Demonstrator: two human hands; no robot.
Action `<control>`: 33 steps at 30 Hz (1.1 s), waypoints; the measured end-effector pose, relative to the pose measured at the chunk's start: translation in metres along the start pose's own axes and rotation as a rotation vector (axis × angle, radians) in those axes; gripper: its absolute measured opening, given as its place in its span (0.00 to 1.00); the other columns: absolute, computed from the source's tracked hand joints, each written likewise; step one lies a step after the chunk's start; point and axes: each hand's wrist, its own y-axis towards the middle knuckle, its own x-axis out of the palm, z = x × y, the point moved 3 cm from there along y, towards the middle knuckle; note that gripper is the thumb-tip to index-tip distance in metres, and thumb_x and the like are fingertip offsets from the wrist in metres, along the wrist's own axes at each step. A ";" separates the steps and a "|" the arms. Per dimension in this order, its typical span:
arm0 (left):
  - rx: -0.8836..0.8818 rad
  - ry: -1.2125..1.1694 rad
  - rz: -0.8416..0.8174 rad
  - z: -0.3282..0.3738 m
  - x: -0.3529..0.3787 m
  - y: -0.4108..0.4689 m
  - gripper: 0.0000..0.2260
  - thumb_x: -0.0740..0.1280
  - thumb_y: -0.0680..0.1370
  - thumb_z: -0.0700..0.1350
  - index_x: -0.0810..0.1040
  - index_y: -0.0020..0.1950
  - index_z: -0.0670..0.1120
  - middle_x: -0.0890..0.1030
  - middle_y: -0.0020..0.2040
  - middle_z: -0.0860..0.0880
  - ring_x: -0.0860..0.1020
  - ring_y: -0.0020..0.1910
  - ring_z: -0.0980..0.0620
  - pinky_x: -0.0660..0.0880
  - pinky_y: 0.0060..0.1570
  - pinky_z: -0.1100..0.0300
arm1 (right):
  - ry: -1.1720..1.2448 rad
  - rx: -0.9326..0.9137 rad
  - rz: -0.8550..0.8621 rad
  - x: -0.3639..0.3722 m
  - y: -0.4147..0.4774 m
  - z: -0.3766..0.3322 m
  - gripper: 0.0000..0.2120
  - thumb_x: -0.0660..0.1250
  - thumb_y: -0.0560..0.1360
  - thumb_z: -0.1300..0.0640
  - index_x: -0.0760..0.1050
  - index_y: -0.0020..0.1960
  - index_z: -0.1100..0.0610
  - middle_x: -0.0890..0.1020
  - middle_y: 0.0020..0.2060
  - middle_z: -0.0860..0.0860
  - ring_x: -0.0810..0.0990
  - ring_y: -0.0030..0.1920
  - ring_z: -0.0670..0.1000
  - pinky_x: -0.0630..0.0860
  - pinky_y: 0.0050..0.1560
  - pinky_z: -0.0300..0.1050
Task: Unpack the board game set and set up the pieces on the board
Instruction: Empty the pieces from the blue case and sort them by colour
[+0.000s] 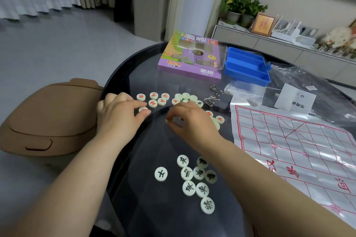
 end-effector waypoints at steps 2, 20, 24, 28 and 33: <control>0.026 0.009 0.037 0.000 0.000 0.000 0.15 0.64 0.75 0.53 0.76 0.61 0.52 0.74 0.58 0.49 0.63 0.61 0.47 0.51 0.55 0.59 | 0.040 0.063 0.073 -0.003 0.003 0.007 0.05 0.69 0.69 0.60 0.79 0.44 0.62 0.78 0.41 0.52 0.75 0.45 0.54 0.69 0.44 0.43; 0.621 0.111 -0.098 0.057 0.010 -0.017 0.13 0.69 0.63 0.47 0.83 0.46 0.45 0.83 0.45 0.50 0.82 0.45 0.47 0.77 0.45 0.49 | -0.013 0.327 0.010 -0.046 -0.056 0.055 0.16 0.71 0.69 0.54 0.75 0.55 0.58 0.67 0.49 0.47 0.67 0.45 0.45 0.61 0.43 0.33; 0.515 -0.002 -0.232 0.065 0.022 -0.006 0.16 0.66 0.75 0.47 0.75 0.63 0.49 0.75 0.61 0.55 0.67 0.64 0.53 0.59 0.63 0.62 | -0.025 0.341 -0.072 -0.052 -0.059 0.056 0.11 0.67 0.72 0.58 0.77 0.54 0.58 0.69 0.44 0.47 0.68 0.41 0.46 0.61 0.38 0.35; 0.409 -0.060 -0.251 0.066 0.025 -0.003 0.14 0.66 0.75 0.45 0.76 0.61 0.50 0.78 0.57 0.53 0.69 0.61 0.53 0.63 0.60 0.61 | -0.063 0.305 -0.058 -0.054 -0.056 0.053 0.10 0.65 0.73 0.60 0.79 0.53 0.59 0.77 0.45 0.53 0.75 0.44 0.52 0.67 0.43 0.39; 0.476 0.126 -0.239 0.075 0.022 -0.002 0.15 0.60 0.78 0.47 0.72 0.65 0.51 0.76 0.61 0.52 0.70 0.63 0.52 0.66 0.60 0.57 | -0.016 0.304 0.023 -0.054 -0.058 0.049 0.10 0.64 0.74 0.60 0.80 0.52 0.57 0.83 0.47 0.54 0.79 0.48 0.54 0.70 0.47 0.41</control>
